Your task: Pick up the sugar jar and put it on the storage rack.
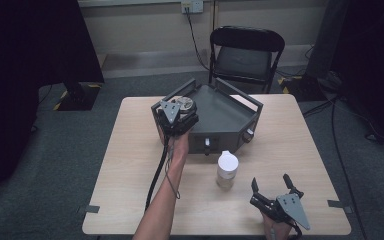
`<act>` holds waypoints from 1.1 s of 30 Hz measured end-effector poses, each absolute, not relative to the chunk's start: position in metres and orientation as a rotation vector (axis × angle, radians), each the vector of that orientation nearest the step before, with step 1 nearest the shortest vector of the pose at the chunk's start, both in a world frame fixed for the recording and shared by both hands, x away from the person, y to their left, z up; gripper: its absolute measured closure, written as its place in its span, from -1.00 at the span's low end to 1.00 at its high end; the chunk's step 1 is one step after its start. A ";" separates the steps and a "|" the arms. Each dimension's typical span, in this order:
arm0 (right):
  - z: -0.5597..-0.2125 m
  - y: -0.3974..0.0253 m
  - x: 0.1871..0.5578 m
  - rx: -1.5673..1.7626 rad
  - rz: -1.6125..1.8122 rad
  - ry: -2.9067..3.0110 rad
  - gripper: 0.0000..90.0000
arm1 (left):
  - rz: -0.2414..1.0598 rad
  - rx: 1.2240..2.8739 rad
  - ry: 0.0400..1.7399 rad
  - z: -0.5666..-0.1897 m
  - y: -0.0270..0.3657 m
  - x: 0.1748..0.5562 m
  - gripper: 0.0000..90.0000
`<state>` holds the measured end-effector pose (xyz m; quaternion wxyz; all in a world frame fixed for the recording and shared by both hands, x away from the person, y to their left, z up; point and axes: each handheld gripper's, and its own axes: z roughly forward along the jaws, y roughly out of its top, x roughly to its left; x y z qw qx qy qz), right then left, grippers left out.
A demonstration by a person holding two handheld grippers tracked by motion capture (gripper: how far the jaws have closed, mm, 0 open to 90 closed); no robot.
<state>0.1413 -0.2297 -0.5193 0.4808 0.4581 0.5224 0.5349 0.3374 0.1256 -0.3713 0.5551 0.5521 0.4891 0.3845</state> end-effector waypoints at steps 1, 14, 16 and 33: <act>-0.519 -0.230 0.141 1.118 1.305 1.274 -1.00 | 0.910 1.289 1.168 -0.372 0.125 0.337 -0.74; -0.519 -0.230 0.141 1.118 1.304 1.274 -1.00 | 0.915 1.254 1.157 -0.372 0.128 0.330 -1.00; -0.519 -0.230 0.141 1.117 1.304 1.274 -1.00 | 0.912 1.262 1.151 -0.371 0.129 0.330 -1.00; -0.519 -0.230 0.141 1.118 1.304 1.274 -1.00 | 0.918 1.264 1.083 -0.385 0.130 0.296 -1.00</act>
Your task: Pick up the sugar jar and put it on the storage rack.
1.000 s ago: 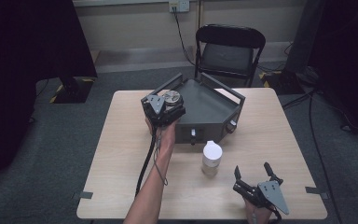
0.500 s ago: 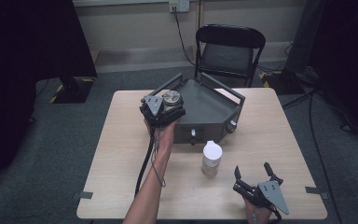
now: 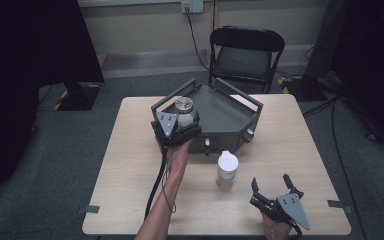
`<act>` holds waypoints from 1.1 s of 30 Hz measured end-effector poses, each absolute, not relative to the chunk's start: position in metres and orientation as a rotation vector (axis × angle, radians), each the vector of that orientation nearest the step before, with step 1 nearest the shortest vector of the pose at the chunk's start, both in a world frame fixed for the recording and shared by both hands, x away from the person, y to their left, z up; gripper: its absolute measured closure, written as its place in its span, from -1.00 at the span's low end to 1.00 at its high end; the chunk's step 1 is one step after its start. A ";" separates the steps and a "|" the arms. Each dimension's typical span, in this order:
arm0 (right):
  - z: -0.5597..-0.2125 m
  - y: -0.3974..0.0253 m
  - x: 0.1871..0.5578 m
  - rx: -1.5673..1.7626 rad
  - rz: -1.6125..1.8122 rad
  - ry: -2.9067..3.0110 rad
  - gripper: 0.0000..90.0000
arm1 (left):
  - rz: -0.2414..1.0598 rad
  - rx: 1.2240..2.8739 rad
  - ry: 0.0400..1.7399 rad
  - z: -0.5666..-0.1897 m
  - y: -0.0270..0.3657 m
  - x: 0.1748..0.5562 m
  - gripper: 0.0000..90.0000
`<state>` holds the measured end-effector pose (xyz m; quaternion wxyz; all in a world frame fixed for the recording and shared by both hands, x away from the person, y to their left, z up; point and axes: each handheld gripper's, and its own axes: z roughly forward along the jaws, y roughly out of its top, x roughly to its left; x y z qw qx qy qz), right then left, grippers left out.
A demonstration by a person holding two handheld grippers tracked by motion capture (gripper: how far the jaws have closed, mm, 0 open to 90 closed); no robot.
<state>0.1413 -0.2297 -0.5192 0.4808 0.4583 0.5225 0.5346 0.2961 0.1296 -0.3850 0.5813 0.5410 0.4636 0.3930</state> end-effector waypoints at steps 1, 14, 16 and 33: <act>-0.519 -0.230 0.141 1.118 1.304 1.274 -1.00 | 0.920 1.267 1.081 -0.386 0.130 0.294 -1.00; -0.519 -0.229 0.141 1.119 1.302 1.271 -1.00 | 0.912 1.250 1.051 -0.402 0.143 0.264 -1.00; -0.519 -0.229 0.141 1.119 1.302 1.271 -1.00 | 0.912 1.247 1.048 -0.404 0.145 0.260 -1.00; -0.519 -0.229 0.141 1.119 1.302 1.271 -1.00 | 0.952 1.233 1.024 -0.425 0.146 0.225 -1.00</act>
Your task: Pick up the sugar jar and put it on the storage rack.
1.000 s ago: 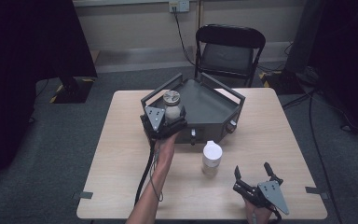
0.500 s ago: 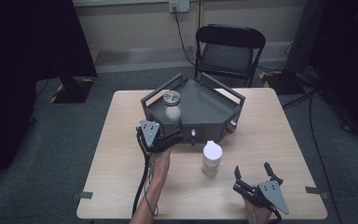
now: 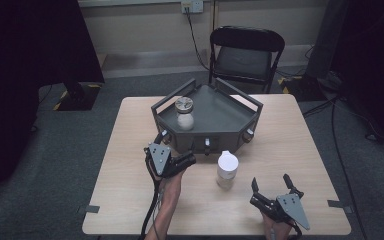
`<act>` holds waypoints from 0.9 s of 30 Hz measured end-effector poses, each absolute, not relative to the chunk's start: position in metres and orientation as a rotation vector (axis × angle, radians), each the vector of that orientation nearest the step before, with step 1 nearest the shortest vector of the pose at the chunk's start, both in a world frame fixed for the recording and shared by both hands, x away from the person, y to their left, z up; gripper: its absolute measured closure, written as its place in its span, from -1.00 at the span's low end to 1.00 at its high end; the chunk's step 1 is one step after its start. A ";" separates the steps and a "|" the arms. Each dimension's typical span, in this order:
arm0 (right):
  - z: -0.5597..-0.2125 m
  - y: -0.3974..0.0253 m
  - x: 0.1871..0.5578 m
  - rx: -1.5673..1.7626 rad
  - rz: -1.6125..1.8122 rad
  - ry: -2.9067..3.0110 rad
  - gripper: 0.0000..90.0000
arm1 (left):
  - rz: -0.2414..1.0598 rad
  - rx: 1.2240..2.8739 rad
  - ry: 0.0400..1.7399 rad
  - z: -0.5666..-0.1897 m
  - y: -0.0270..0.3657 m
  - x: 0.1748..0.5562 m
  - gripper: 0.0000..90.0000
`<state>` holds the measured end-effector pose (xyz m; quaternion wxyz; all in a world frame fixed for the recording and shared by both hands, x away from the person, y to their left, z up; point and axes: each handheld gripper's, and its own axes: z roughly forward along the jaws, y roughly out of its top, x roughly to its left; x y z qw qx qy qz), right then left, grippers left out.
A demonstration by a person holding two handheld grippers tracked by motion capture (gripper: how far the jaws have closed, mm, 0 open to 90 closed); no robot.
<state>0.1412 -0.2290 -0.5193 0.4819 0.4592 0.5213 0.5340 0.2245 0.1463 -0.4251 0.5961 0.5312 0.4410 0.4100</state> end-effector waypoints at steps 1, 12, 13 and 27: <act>-0.519 -0.229 0.141 1.119 1.302 1.271 -1.00 | 0.951 1.230 1.024 -0.426 0.147 0.223 -1.00; -0.519 -0.229 0.141 1.120 1.302 1.271 -1.00 | 0.989 1.219 1.009 -0.436 0.148 0.204 -1.00; -0.519 -0.229 0.141 1.120 1.302 1.271 -1.00 | 0.999 1.217 1.007 -0.437 0.148 0.201 -1.00; -0.519 -0.229 0.141 1.120 1.301 1.271 -1.00 | 1.042 1.218 1.071 -0.462 0.161 0.180 -1.00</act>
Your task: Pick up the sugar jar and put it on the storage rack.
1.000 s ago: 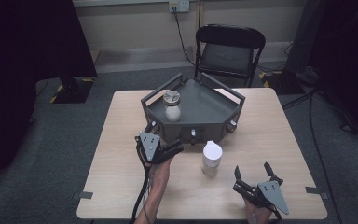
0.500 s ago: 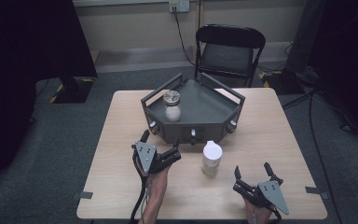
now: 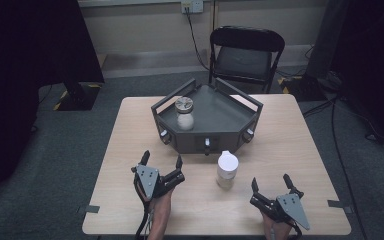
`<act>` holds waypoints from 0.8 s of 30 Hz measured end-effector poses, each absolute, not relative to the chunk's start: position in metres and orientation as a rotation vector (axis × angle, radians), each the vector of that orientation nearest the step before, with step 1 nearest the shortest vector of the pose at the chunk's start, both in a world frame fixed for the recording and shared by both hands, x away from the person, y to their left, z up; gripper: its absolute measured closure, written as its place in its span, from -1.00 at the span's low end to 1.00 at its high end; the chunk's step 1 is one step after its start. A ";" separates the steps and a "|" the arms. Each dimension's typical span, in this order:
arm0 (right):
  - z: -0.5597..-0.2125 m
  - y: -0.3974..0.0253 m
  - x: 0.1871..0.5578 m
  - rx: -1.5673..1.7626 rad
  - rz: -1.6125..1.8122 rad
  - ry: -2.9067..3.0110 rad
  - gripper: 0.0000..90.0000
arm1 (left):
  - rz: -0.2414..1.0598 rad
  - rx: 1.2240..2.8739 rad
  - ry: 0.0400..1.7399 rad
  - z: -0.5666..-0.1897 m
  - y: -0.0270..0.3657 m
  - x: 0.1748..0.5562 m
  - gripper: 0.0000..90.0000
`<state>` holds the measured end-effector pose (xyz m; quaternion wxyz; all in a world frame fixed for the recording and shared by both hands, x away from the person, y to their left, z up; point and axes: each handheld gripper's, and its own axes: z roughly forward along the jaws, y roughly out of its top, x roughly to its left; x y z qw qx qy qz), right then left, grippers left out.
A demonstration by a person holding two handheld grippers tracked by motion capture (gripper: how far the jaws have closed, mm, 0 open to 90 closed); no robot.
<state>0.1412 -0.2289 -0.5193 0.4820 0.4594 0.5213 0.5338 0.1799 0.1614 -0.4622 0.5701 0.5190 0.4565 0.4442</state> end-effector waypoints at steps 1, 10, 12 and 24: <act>-0.519 -0.229 0.141 1.120 1.301 1.271 -1.00 | 1.050 1.222 1.071 -0.466 0.161 0.178 -1.00; -0.519 -0.229 0.141 1.120 1.300 1.270 -1.00 | 1.078 1.258 1.117 -0.492 0.166 0.164 -1.00; -0.519 -0.229 0.141 1.121 1.300 1.269 -1.00 | 1.054 1.252 1.134 -0.495 0.167 0.161 -1.00; -0.519 -0.228 0.141 1.121 1.299 1.269 -1.00 | 1.117 1.287 1.115 -0.509 0.165 0.148 -1.00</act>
